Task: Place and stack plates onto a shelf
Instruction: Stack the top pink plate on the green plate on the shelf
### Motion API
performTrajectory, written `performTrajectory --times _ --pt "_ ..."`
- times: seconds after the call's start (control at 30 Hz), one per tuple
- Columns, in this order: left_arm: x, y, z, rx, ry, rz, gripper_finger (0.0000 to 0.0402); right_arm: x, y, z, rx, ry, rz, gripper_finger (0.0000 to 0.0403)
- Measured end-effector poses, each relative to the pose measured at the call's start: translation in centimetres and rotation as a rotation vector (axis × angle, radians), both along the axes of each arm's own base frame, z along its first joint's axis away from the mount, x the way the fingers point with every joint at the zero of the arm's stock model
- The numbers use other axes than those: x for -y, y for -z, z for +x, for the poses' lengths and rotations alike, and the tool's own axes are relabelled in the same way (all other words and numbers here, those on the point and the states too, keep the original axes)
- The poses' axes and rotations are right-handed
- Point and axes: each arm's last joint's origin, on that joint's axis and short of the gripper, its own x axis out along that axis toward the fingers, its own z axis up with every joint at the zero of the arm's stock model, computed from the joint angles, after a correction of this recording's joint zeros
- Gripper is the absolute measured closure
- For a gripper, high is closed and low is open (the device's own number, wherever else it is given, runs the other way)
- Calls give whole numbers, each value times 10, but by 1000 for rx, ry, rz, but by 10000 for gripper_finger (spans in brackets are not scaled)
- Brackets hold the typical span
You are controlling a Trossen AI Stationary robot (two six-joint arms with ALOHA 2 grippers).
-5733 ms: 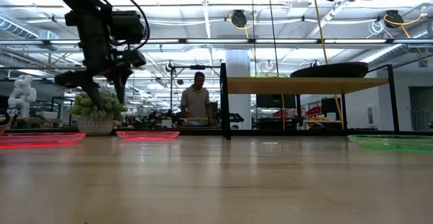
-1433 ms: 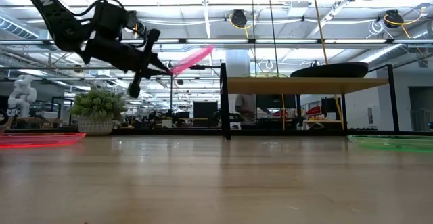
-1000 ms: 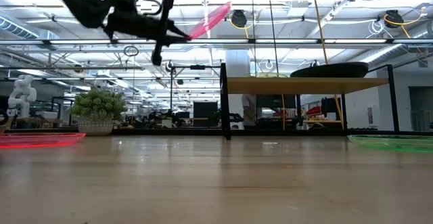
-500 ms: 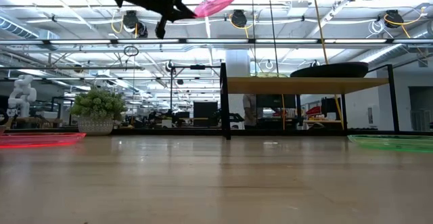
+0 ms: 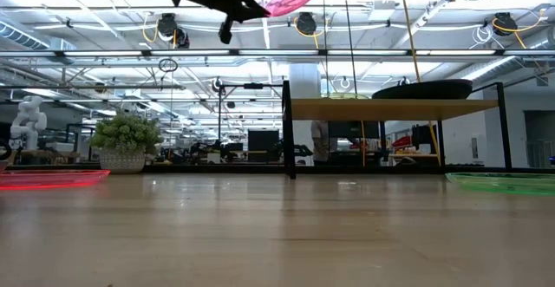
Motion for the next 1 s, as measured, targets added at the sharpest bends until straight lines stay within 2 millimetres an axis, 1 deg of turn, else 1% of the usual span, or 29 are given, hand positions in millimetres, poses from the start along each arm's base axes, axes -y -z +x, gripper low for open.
performTrajectory --times 0.13,0.27,0.37,0.5,0.63,0.77,1.0 --pt "-2 0 17 -13 21 14 401 -2 -6 -12 33 30 0 403" --pt "-4 5 36 -65 46 19 401 -5 -12 -26 71 68 -32 403" --pt "-5 12 49 -105 62 16 401 -6 -16 -36 95 84 -69 403" --pt "-6 24 60 -135 71 9 401 -8 -19 -47 123 90 -95 403" --pt "-7 35 67 -168 64 5 401 -9 -21 -52 139 90 -98 403" --pt "-10 43 71 -195 61 -3 401 -10 -21 -53 140 87 -103 403" --pt "-9 54 69 -276 11 -81 401 -10 -19 -53 109 59 -136 403"
